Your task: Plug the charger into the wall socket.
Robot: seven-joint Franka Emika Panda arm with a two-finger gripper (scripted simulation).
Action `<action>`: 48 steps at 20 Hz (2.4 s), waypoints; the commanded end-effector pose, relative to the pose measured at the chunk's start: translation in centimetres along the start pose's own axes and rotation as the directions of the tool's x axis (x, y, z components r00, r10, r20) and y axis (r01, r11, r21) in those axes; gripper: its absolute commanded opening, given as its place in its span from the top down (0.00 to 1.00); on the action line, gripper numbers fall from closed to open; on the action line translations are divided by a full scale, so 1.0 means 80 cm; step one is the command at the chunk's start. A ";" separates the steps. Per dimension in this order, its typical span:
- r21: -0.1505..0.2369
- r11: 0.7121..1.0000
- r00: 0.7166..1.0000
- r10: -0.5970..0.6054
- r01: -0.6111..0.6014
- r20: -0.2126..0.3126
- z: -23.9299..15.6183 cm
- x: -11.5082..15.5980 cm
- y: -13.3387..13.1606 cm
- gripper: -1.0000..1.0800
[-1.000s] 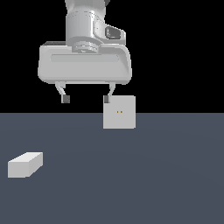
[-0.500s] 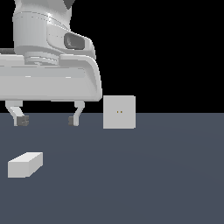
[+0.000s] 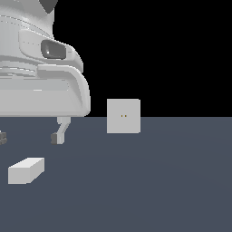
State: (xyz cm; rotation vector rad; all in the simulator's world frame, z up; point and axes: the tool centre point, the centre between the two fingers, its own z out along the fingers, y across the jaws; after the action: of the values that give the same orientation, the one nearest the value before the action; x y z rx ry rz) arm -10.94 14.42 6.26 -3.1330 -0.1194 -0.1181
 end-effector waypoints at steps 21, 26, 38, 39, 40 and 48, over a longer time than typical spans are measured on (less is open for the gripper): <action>-0.001 1.000 1.000 0.000 0.000 -0.001 0.063 -0.005 0.000 0.04; -0.001 1.000 1.000 0.000 0.000 -0.001 0.063 -0.005 0.000 1.00; -0.001 1.000 1.000 -0.001 0.001 -0.001 0.058 -0.001 0.012 1.00; -0.001 1.000 1.000 -0.002 0.002 -0.002 0.056 0.000 0.016 1.00; -0.001 1.000 1.000 -0.003 0.003 -0.002 0.053 0.002 0.021 1.00; -0.001 1.000 1.000 -0.012 0.012 -0.002 0.024 0.026 0.086 1.00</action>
State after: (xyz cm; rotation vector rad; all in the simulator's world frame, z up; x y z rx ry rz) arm -8.70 8.94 3.92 -3.1334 -0.1369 -0.1199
